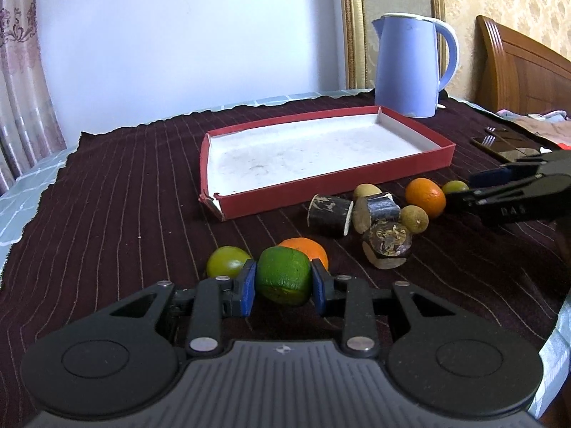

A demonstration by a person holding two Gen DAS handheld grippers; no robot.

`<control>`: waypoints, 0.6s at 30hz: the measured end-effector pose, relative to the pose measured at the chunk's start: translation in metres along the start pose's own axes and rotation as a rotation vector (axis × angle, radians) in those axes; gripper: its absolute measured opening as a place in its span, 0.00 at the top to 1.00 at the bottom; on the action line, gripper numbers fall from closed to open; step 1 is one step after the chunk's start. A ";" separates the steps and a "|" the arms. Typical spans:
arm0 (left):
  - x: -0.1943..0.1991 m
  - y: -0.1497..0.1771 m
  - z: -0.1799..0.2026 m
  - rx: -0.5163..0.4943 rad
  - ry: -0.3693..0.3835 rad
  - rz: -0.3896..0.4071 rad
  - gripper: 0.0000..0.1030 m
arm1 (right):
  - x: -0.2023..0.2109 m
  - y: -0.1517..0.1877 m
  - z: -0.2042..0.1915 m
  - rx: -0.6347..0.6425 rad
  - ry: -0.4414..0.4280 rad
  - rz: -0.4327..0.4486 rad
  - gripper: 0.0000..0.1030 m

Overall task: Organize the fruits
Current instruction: 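Grasp the green lime with the left tool while the right tool grasps a small green fruit, then carry both fruits over the red tray and open both tools to drop them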

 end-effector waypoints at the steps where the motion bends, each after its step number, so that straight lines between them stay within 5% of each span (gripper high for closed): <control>1: 0.000 0.000 0.001 -0.003 -0.002 0.000 0.70 | -0.002 -0.002 0.002 -0.001 -0.031 -0.003 0.48; 7: -0.001 -0.002 0.003 -0.003 -0.005 0.000 0.70 | -0.010 -0.005 0.015 -0.052 -0.189 -0.024 0.71; 18: -0.004 -0.008 0.003 0.013 -0.016 -0.002 0.70 | 0.008 -0.003 0.017 -0.120 -0.158 0.032 0.72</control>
Point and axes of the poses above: each gripper's, at about its wrist camera, not at the fingertips, and x roughly against the way its jaws point, z to its right, y to its underside, the point moved 3 cm from there along -x, roughly the way its jaws point
